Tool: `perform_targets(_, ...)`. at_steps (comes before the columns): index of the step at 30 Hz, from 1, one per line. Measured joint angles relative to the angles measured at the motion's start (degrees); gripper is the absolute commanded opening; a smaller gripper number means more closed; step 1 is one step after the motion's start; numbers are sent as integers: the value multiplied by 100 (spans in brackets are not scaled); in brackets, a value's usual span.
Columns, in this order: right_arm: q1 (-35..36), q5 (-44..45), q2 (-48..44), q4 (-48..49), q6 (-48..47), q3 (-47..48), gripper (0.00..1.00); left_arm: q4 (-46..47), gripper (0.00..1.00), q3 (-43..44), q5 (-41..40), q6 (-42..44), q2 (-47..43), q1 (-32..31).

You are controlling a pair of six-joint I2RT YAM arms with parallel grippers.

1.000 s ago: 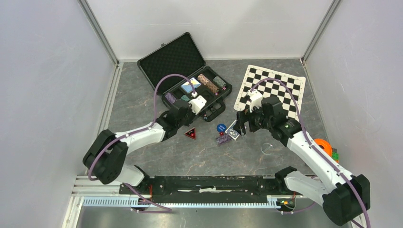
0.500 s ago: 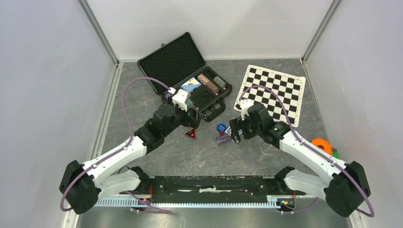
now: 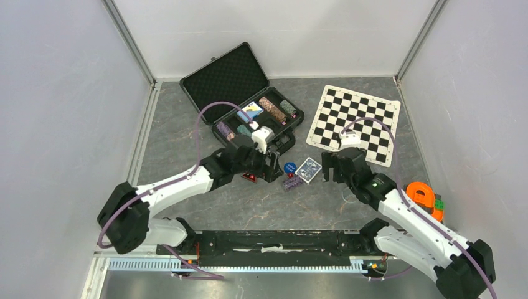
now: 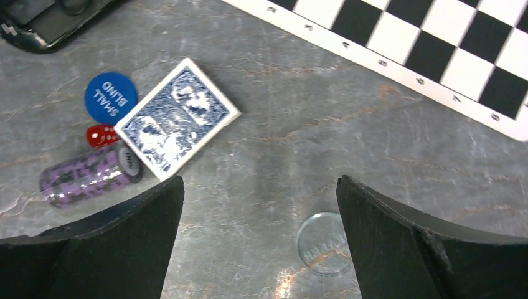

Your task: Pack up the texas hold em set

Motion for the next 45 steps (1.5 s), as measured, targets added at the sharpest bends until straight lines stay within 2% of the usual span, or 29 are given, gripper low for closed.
perform_targets(4,-46,295,-284,-144,175,-164,98,-254,85,310,-162,278,363,-463)
perform_targets(9,-46,367,-975,-203,256,-269,98,-463,82,789,-562,1091,890,-1165)
perform_targets(12,-46,319,-1445,-192,264,-367,98,-566,77,986,-603,1467,1180,-1274)
perform_targets(16,-48,315,-1604,-205,284,-376,98,-748,74,1357,-605,1784,1659,-1281)
perform_targets(25,-50,625,-2426,-236,474,-542,98,-1043,67,1978,-621,2138,2640,-1513)
perform_targets(30,-50,682,-2542,-236,551,-588,98,-1250,54,2118,-715,2179,2907,-1519)
perform_targets(37,-50,651,-2481,-234,643,-726,98,-1624,24,2396,-721,2214,3049,-1508)
perform_targets(45,-50,632,-2481,-199,682,-750,98,-2041,17,2522,-400,2092,2994,-1451)
